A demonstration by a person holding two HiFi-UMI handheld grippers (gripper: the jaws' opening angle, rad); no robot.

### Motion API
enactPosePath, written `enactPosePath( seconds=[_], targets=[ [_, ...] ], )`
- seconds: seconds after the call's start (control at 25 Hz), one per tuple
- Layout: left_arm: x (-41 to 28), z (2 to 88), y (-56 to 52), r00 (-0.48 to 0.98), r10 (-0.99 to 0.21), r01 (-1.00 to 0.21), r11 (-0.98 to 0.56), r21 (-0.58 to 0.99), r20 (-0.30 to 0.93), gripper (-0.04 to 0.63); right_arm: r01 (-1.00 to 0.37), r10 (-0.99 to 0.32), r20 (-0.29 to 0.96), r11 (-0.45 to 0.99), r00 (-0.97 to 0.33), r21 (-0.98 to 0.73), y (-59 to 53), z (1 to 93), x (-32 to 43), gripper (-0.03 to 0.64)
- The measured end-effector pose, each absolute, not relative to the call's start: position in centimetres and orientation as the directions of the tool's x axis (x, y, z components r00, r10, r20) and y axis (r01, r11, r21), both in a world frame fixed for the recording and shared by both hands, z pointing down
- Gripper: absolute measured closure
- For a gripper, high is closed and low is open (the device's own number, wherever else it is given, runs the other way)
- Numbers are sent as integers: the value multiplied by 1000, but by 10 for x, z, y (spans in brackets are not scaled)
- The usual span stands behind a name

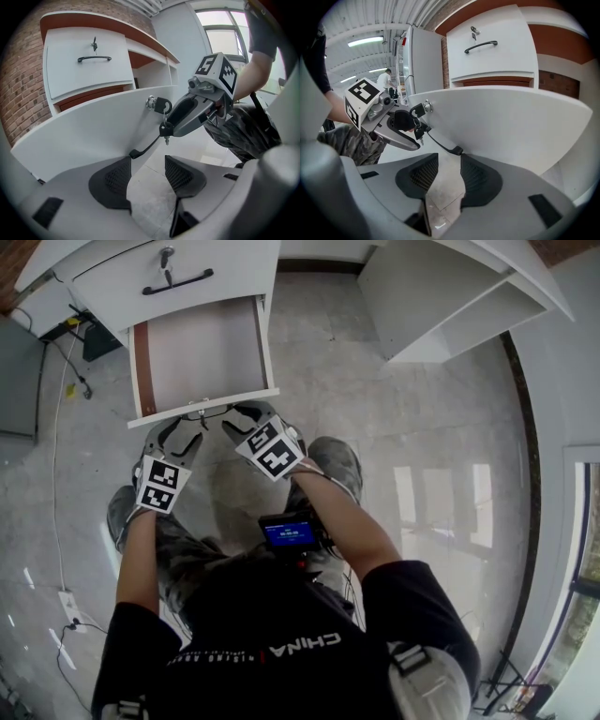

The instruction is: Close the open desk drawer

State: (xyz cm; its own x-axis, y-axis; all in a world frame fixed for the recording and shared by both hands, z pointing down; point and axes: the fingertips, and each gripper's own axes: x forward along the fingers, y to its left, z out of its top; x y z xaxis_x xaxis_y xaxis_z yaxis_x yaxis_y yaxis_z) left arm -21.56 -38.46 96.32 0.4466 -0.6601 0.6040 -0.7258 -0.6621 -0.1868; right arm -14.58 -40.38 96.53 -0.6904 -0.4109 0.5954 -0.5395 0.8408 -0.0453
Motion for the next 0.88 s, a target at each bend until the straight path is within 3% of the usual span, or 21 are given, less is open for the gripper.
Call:
enactPosePath(
  seconds=[0.4, 0.88],
  targets=[
    [-222, 922, -401, 443, -724, -745, -625, -233, 528, 383, -529, -474, 538, 847, -697, 62, -419, 923, -149, 474],
    [-223, 918, -405, 400, -726, -731, -621, -283, 559, 383, -549, -503, 518, 833, -691, 77, -426, 907, -148, 489]
  ],
)
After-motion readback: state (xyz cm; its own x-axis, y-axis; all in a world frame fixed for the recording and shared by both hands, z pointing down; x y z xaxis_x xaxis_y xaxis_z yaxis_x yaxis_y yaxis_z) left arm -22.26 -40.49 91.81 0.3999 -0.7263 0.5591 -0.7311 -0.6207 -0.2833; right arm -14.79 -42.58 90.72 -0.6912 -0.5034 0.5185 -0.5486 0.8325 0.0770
